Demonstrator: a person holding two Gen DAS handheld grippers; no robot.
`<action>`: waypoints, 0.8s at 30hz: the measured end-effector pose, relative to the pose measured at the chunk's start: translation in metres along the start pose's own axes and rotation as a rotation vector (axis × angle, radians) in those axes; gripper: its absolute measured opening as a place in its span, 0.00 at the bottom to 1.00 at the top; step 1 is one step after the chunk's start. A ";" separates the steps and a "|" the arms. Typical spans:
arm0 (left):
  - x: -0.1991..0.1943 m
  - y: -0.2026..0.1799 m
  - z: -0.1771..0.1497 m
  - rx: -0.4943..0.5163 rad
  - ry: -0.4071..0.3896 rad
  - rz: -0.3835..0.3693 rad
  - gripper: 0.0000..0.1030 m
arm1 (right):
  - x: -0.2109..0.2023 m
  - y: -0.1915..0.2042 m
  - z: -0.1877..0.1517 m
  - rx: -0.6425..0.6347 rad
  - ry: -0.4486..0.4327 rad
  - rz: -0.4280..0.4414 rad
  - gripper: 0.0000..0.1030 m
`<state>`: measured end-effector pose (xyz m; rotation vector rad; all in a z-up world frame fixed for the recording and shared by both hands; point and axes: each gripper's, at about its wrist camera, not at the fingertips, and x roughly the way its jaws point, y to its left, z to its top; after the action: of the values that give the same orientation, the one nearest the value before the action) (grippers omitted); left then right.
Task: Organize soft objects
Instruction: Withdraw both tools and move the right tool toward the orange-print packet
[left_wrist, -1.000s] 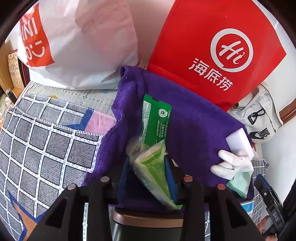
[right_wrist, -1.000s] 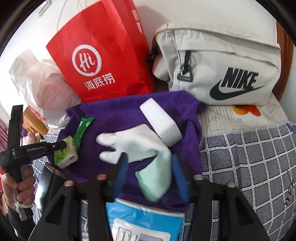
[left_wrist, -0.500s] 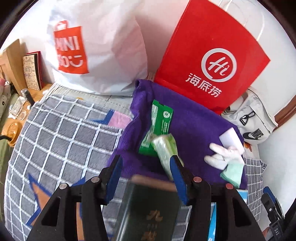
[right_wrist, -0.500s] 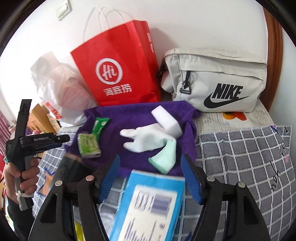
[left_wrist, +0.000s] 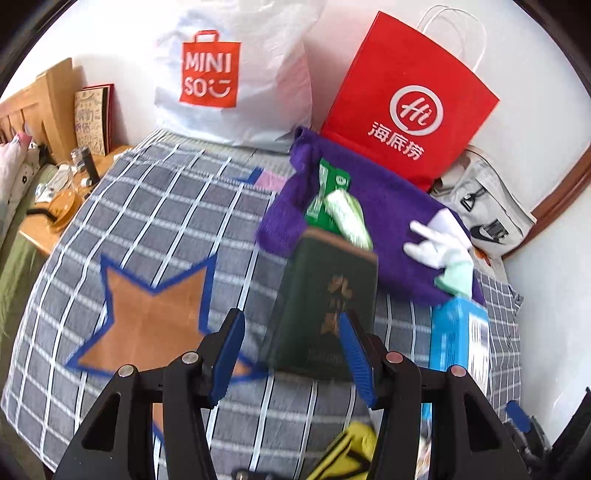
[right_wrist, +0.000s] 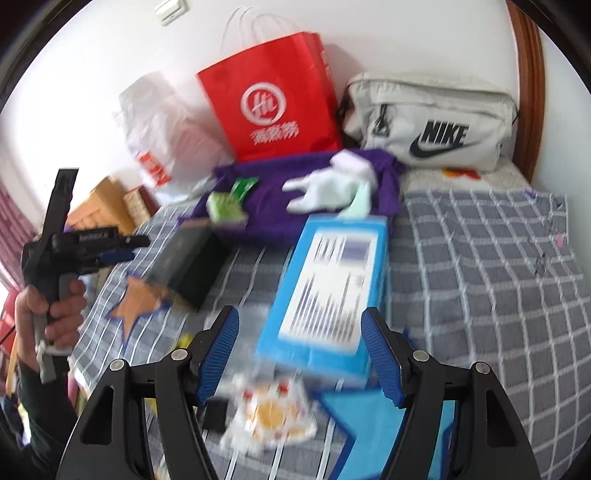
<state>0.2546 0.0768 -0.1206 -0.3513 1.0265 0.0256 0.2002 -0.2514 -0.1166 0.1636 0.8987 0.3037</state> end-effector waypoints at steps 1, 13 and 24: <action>-0.003 0.003 -0.007 -0.002 -0.002 -0.001 0.50 | -0.002 0.002 -0.011 -0.003 0.012 0.020 0.66; -0.018 0.025 -0.080 0.015 0.001 -0.010 0.52 | 0.031 0.013 -0.082 -0.106 0.090 0.055 0.77; -0.012 0.030 -0.106 0.022 0.035 -0.016 0.52 | 0.065 0.016 -0.078 -0.171 0.098 0.014 0.76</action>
<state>0.1549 0.0749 -0.1682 -0.3410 1.0577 -0.0062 0.1733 -0.2140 -0.2090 -0.0029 0.9644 0.4023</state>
